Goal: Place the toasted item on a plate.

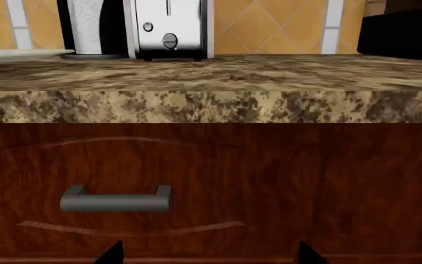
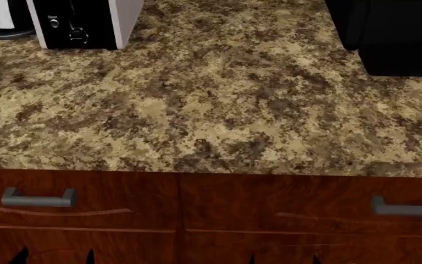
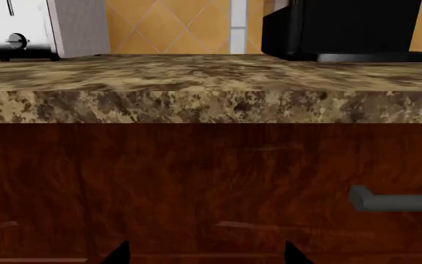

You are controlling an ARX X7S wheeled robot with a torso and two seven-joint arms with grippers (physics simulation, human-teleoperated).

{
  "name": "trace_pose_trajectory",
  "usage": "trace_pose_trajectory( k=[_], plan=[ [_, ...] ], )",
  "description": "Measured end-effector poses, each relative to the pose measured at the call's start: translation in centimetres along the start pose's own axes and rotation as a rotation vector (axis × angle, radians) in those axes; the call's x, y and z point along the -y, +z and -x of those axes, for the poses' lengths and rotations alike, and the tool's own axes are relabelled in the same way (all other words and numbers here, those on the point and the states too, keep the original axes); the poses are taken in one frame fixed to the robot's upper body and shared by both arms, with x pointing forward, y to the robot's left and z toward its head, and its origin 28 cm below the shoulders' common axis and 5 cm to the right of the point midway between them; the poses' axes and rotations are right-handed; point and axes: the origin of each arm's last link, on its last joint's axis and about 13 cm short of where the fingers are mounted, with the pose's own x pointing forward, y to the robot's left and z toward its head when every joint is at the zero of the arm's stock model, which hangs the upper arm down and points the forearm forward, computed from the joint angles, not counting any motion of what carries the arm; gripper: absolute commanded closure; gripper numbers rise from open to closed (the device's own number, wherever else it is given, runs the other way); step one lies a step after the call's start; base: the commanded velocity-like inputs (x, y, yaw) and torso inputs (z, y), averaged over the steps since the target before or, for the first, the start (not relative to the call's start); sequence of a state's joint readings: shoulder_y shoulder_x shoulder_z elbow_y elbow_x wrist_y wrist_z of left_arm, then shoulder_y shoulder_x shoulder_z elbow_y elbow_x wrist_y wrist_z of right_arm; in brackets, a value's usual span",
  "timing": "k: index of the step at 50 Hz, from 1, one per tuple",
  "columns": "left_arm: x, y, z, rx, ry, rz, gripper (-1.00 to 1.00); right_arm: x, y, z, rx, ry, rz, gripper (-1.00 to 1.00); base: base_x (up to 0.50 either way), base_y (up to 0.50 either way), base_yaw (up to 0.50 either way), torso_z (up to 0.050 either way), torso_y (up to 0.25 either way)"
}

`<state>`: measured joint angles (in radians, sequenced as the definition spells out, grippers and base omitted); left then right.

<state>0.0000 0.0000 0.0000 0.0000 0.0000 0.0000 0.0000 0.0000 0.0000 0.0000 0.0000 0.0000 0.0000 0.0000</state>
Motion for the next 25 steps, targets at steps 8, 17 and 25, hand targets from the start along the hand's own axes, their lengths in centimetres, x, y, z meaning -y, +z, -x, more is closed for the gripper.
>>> trace_pose_trajectory(
  k=[8, 17, 25],
  plan=[
    [0.00, 0.23, 0.13, 0.003, 0.019, -0.024, -1.00, 0.12, 0.27, 0.12, 0.003, -0.005, 0.004, -1.00, 0.00, 0.00, 0.00, 0.000, 0.000],
    [0.15, 0.46, 0.05, 0.001, 0.029, -0.050, -1.00, 0.20, 0.51, 0.06, 0.008, -0.017, 0.015, -1.00, 0.00, 0.00, 0.00, 0.006, 0.000],
    [0.19, 0.84, 0.04, 0.004, 0.027, -0.064, -1.00, 0.24, 0.75, -0.01, -0.001, -0.029, 0.019, -1.00, 0.00, 0.00, 0.00, 0.050, 0.000]
  ],
)
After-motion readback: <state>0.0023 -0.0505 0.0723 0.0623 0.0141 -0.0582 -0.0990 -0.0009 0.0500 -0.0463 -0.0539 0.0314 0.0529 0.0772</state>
